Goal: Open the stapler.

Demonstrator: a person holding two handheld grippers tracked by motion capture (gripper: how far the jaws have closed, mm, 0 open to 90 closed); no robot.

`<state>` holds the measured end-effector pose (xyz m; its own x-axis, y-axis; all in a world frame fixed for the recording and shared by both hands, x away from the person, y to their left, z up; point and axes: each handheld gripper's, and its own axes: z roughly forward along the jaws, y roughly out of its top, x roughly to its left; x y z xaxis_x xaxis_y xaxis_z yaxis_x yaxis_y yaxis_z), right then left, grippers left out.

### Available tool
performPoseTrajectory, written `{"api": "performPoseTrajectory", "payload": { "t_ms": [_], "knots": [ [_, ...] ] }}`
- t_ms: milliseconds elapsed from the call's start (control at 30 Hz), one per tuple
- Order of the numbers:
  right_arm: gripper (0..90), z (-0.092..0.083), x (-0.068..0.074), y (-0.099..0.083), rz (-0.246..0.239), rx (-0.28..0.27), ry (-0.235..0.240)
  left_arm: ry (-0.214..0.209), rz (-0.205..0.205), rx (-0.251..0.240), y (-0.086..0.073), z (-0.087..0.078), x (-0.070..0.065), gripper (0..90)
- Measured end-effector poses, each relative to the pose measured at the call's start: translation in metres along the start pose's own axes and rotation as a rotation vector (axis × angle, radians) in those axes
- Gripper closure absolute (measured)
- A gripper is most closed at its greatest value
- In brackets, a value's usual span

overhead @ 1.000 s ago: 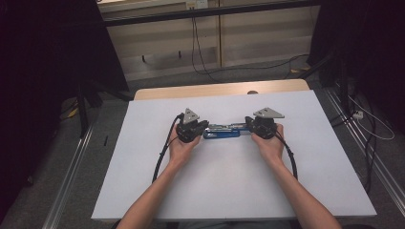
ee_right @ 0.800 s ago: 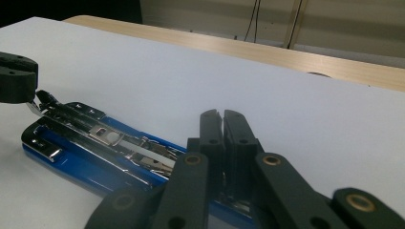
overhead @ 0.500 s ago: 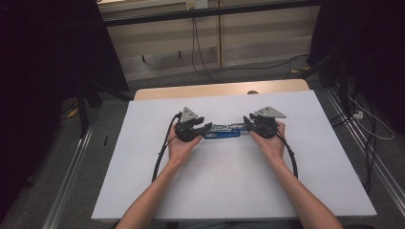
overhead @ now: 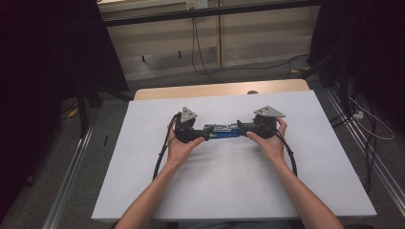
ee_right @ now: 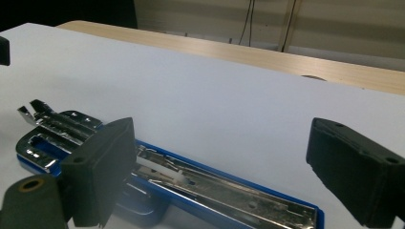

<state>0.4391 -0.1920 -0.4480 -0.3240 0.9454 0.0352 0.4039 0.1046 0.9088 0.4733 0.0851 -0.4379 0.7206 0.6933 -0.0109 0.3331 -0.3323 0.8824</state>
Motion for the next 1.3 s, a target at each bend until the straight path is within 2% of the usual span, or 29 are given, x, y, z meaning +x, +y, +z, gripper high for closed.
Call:
{"api": "performPoseTrajectory", "payload": {
  "t_ms": [67,100,300,467,733,867,967,1200,1267,1300],
  "knots": [
    [7.1,0.0,0.001,0.0,-0.005,-0.002,0.012,-0.01,0.014,0.002,0.0,-0.001,-0.001,3.9],
    [6.9,-0.001,0.002,0.001,-0.008,-0.005,0.012,0.002,0.019,0.006,0.0,-0.003,-0.002,3.8],
    [5.0,-0.005,0.001,0.002,-0.02,0.013,0.008,-0.019,0.013,-0.005,-0.001,-0.014,-0.002,3.7],
    [5.6,-0.012,-0.001,0.002,-0.021,0.008,0.021,0.002,0.017,-0.027,-0.004,-0.025,-0.003,4.2],
    [7.3,-0.022,-0.006,0.004,-0.028,0.001,0.037,0.031,-0.001,-0.045,-0.008,-0.043,0.001,5.8],
    [8.4,-0.027,-0.011,0.008,-0.034,-0.02,0.036,0.048,0.002,-0.06,-0.01,-0.05,0.0,7.0],
    [8.5,-0.03,-0.018,0.009,-0.034,-0.018,0.033,0.042,0.005,-0.062,-0.014,-0.054,-0.002,7.0],
    [8.8,-0.041,-0.032,0.008,-0.004,-0.023,0.03,0.023,-0.018,-0.042,-0.028,-0.059,-0.002,6.9],
    [9.0,-0.043,-0.036,0.005,-0.003,-0.015,0.028,0.013,-0.038,-0.048,-0.03,-0.062,-0.002,6.9],
    [9.0,-0.044,-0.037,0.003,-0.006,-0.007,0.025,0.014,-0.034,-0.053,-0.03,-0.065,-0.001,6.9]
  ]
}}
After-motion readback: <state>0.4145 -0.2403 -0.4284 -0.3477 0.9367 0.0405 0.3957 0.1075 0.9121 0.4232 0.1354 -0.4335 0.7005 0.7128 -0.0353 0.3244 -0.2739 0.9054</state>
